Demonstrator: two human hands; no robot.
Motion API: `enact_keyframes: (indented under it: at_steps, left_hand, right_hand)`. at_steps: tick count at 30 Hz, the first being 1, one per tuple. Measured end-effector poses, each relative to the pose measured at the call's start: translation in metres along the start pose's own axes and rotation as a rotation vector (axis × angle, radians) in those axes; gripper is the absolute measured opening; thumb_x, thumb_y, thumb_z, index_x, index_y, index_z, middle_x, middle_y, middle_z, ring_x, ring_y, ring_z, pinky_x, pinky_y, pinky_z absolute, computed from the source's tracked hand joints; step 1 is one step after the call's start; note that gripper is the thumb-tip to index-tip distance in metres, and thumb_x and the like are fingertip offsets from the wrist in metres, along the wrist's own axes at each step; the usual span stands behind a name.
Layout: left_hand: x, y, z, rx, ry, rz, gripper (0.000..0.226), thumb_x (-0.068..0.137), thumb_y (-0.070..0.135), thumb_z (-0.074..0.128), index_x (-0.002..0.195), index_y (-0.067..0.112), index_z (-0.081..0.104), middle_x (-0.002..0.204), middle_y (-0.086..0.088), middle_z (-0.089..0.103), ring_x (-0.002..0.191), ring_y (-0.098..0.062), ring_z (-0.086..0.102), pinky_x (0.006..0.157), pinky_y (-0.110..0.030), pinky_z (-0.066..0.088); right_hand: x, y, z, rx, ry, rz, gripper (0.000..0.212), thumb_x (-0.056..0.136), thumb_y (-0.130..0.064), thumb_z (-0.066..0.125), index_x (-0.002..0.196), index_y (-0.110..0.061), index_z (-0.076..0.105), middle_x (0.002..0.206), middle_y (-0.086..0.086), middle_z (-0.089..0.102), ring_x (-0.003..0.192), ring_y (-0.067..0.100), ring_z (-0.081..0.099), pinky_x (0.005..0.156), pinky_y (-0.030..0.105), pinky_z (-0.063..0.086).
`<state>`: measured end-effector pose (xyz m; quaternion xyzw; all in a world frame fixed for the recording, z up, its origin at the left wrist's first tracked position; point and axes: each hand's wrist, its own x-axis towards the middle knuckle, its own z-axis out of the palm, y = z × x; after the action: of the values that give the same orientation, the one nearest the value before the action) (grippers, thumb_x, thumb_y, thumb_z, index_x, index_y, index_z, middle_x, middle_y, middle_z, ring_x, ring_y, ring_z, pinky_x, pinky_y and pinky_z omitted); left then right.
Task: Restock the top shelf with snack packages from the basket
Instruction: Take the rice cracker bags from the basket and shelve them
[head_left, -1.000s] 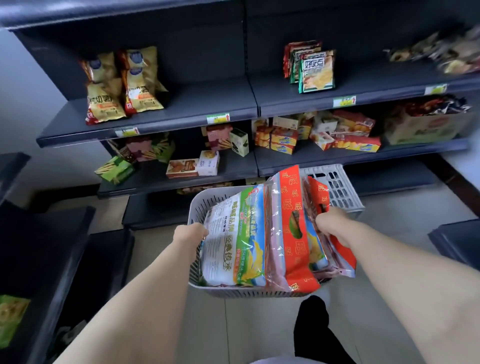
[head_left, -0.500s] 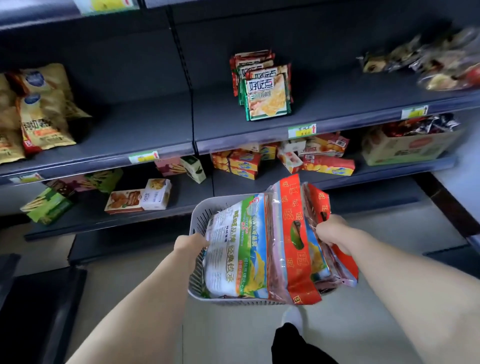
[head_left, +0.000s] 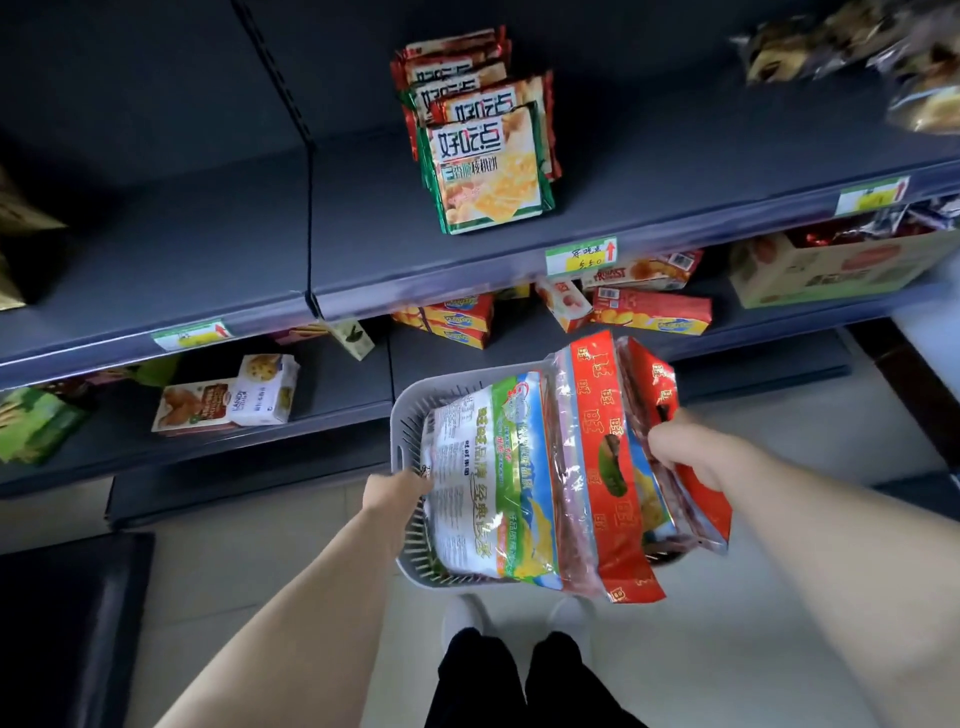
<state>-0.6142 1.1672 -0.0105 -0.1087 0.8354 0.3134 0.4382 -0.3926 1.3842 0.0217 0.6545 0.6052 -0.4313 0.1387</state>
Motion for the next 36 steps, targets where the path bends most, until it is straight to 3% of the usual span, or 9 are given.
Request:
enact_keyframes:
  at_steps: [5, 8, 10, 14, 17, 25, 27, 32, 36]
  left_hand:
    - [0.015, 0.008, 0.011, 0.006, 0.008, -0.02, 0.019, 0.089, 0.002, 0.061, 0.107, -0.002, 0.058, 0.093, -0.015, 0.066, 0.075, -0.027, 0.065, 0.058, -0.035, 0.051]
    - [0.021, 0.015, 0.015, 0.124, 0.041, -0.003, 0.029, 0.091, 0.008, 0.059, 0.119, 0.0, 0.055, 0.102, -0.013, 0.067, 0.088, -0.027, 0.068, 0.076, -0.039, 0.059]
    - [0.023, 0.019, 0.017, 0.198, 0.052, 0.02, 0.034, 0.091, 0.008, 0.058, 0.123, -0.001, 0.055, 0.099, -0.011, 0.065, 0.084, -0.025, 0.064, 0.083, -0.039, 0.059]
    - [0.01, 0.028, 0.015, 0.4, 0.054, 0.075, 0.028, 0.093, 0.012, 0.056, 0.118, 0.0, 0.055, 0.089, -0.01, 0.061, 0.067, -0.019, 0.055, 0.05, -0.026, 0.046]
    - [0.002, 0.038, 0.012, 0.551, 0.108, 0.205, 0.036, 0.09, 0.017, 0.052, 0.122, 0.0, 0.055, 0.11, -0.015, 0.064, 0.073, -0.021, 0.057, 0.049, -0.027, 0.041]
    - [-0.033, 0.054, 0.029, 0.68, 0.017, 0.415, 0.054, 0.09, 0.01, 0.049, 0.143, 0.007, 0.041, 0.13, -0.013, 0.058, 0.102, -0.027, 0.064, 0.067, -0.029, 0.049]
    - [-0.036, 0.054, 0.035, 0.654, 0.004, 0.443, 0.055, 0.093, 0.009, 0.05, 0.147, 0.007, 0.039, 0.133, -0.009, 0.056, 0.106, -0.025, 0.063, 0.074, -0.03, 0.05]
    - [-0.046, 0.051, 0.04, 0.635, -0.018, 0.497, 0.038, 0.097, 0.008, 0.049, 0.134, 0.0, 0.052, 0.123, -0.013, 0.059, 0.11, -0.028, 0.06, 0.085, -0.033, 0.048]
    - [-0.047, 0.045, 0.034, 0.616, -0.002, 0.49, 0.038, 0.093, 0.01, 0.054, 0.13, -0.001, 0.055, 0.129, -0.017, 0.06, 0.104, -0.03, 0.059, 0.084, -0.033, 0.046]
  right_hand:
    - [0.018, 0.004, 0.002, 0.063, -0.007, 0.009, 0.041, 0.085, 0.014, 0.036, 0.121, -0.003, 0.046, 0.1, 0.017, 0.052, 0.091, 0.029, 0.047, 0.066, 0.031, 0.039]
    - [0.025, 0.007, 0.003, 0.063, 0.028, 0.019, 0.032, 0.088, 0.009, 0.04, 0.116, -0.002, 0.049, 0.088, 0.014, 0.052, 0.075, 0.025, 0.049, 0.059, 0.029, 0.037]
    - [0.021, 0.004, 0.006, 0.096, 0.093, 0.027, 0.022, 0.089, 0.0, 0.046, 0.111, -0.002, 0.052, 0.085, 0.014, 0.055, 0.073, 0.026, 0.052, 0.066, 0.031, 0.045]
    - [0.006, 0.003, 0.011, -0.033, 0.237, 0.001, 0.027, 0.086, -0.018, 0.056, 0.112, -0.013, 0.05, 0.105, 0.012, 0.061, 0.093, 0.033, 0.059, 0.08, 0.036, 0.049]
    - [-0.008, 0.001, 0.01, -0.141, 0.264, -0.059, 0.037, 0.087, -0.018, 0.055, 0.121, -0.014, 0.043, 0.111, 0.012, 0.059, 0.108, 0.036, 0.057, 0.082, 0.037, 0.045]
    - [-0.036, 0.003, 0.007, -0.221, 0.423, -0.348, 0.056, 0.087, -0.018, 0.058, 0.141, -0.017, 0.041, 0.137, 0.011, 0.049, 0.123, 0.034, 0.042, 0.097, 0.042, 0.043]
    - [-0.042, 0.003, 0.007, -0.209, 0.436, -0.452, 0.049, 0.09, -0.018, 0.054, 0.139, -0.02, 0.046, 0.137, 0.009, 0.05, 0.122, 0.032, 0.043, 0.094, 0.04, 0.042]
    - [-0.046, 0.005, 0.016, -0.18, 0.285, -0.501, 0.04, 0.096, -0.031, 0.052, 0.133, -0.017, 0.05, 0.127, 0.007, 0.057, 0.114, 0.027, 0.053, 0.089, 0.036, 0.047]
    - [-0.049, 0.007, 0.026, -0.258, 0.379, -0.521, 0.044, 0.095, -0.033, 0.055, 0.136, -0.018, 0.046, 0.128, 0.008, 0.051, 0.119, 0.027, 0.047, 0.091, 0.039, 0.045]
